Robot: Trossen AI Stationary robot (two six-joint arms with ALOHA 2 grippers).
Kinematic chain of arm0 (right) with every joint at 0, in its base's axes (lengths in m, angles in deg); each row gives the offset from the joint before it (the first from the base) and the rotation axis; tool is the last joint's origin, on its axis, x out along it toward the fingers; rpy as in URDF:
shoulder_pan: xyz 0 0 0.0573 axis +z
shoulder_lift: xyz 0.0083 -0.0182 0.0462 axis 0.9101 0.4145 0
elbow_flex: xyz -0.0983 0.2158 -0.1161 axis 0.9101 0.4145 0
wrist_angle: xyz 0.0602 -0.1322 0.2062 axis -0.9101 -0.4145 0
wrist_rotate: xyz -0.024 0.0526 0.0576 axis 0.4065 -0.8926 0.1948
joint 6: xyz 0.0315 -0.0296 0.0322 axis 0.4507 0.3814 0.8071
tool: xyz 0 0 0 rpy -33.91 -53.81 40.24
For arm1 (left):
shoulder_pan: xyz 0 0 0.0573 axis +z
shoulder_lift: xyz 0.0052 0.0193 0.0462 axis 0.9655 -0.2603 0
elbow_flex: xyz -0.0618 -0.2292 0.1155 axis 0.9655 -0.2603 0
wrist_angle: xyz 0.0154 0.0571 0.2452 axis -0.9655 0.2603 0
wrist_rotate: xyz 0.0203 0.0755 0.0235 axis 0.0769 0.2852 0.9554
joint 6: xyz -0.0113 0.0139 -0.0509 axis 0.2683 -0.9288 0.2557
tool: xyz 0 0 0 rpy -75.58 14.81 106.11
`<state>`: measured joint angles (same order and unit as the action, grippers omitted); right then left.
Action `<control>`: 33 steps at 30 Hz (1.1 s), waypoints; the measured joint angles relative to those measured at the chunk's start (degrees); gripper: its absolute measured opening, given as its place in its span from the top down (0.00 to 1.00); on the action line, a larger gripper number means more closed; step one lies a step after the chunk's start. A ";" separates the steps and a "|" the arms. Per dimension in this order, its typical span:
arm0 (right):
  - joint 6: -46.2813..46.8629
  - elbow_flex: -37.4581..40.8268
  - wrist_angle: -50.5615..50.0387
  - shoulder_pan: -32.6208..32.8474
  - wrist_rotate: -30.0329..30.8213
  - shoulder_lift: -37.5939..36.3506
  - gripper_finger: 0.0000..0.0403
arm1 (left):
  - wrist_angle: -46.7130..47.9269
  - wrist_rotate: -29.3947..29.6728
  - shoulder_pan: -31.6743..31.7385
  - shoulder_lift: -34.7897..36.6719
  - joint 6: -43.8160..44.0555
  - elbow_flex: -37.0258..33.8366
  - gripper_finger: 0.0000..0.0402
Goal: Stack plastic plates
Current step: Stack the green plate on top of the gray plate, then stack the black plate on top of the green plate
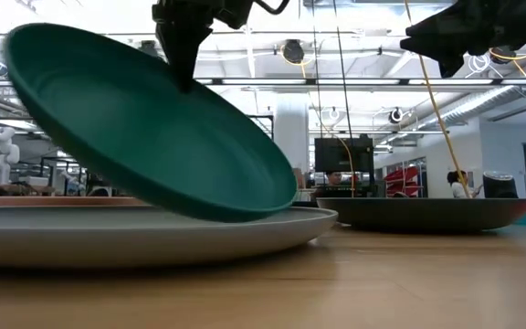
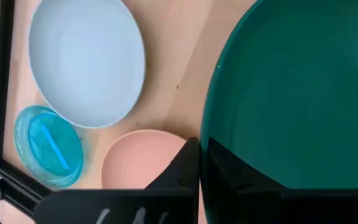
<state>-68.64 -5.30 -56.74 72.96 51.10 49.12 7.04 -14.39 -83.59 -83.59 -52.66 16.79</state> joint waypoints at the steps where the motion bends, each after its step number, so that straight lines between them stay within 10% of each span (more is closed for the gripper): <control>1: 0.14 0.00 0.02 0.00 0.00 0.00 0.68 | -0.03 -0.04 -0.30 0.00 0.10 -0.01 0.96; 20: 1.63 0.00 0.10 0.00 -0.04 0.00 0.68 | -2.86 3.06 -4.64 0.02 -0.49 -0.09 0.88; 33: -5.28 0.00 9.72 0.00 -0.20 0.00 0.68 | -13.44 10.73 -13.77 0.43 -0.60 -12.82 0.88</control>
<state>-73.91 -5.30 -47.02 72.96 50.90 49.12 -6.40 -3.66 -97.37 -83.16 -53.26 3.97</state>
